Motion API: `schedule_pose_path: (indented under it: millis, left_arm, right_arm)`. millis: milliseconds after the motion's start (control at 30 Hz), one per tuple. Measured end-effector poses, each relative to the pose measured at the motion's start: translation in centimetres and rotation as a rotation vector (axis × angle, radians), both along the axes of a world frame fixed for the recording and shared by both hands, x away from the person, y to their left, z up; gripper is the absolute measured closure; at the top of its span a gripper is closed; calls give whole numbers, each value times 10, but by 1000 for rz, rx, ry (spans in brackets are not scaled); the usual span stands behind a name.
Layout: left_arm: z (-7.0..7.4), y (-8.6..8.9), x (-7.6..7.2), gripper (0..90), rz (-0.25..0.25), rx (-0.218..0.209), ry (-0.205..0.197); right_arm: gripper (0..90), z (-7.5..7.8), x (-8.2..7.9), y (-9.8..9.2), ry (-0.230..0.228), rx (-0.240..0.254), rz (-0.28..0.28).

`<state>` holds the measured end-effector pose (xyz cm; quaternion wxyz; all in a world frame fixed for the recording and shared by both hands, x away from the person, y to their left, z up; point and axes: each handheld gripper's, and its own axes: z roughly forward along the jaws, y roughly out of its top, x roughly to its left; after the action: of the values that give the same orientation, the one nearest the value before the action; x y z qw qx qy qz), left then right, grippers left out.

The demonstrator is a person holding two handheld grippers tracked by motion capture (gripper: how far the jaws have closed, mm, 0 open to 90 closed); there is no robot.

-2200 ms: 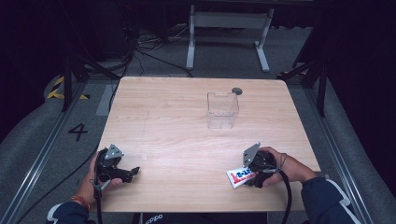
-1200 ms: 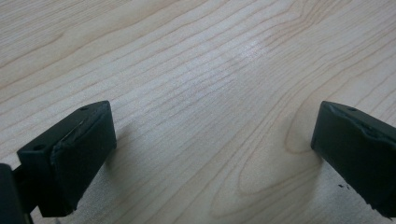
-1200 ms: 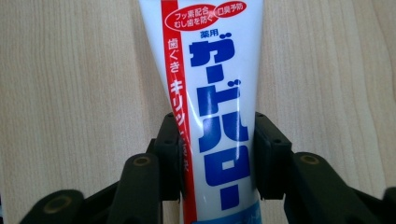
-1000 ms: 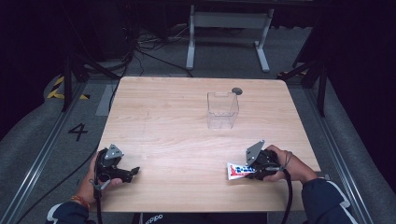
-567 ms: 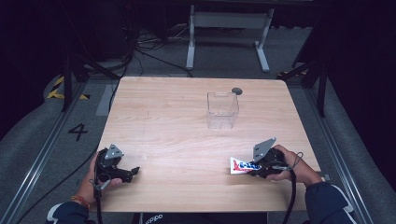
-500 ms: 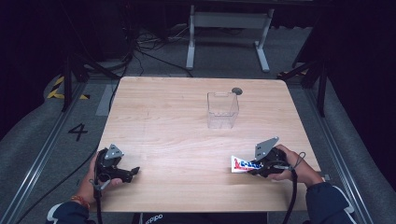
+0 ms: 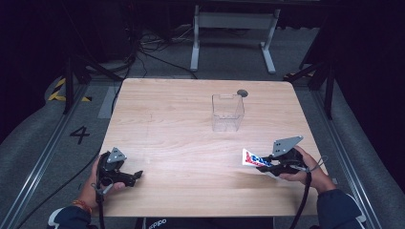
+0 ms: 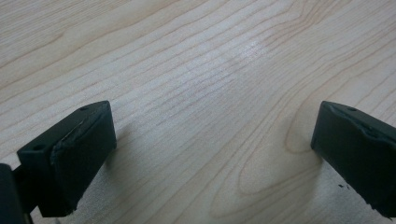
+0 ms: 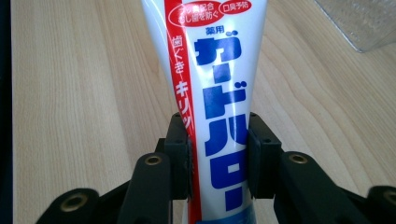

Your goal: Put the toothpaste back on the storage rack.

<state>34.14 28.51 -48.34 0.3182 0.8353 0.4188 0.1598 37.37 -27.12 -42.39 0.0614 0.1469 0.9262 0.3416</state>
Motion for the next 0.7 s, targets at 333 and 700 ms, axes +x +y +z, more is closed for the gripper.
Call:
schedule_pose_path:
  millis: [333,700]
  left_arm:
    - [0,0,0,4,0,0,0]
    - [0,0,0,4,0,0,0]
  right_arm:
    - [675,4,2,-2,-24,55,-48]
    - [676,14,4,2,-67,130,-103]
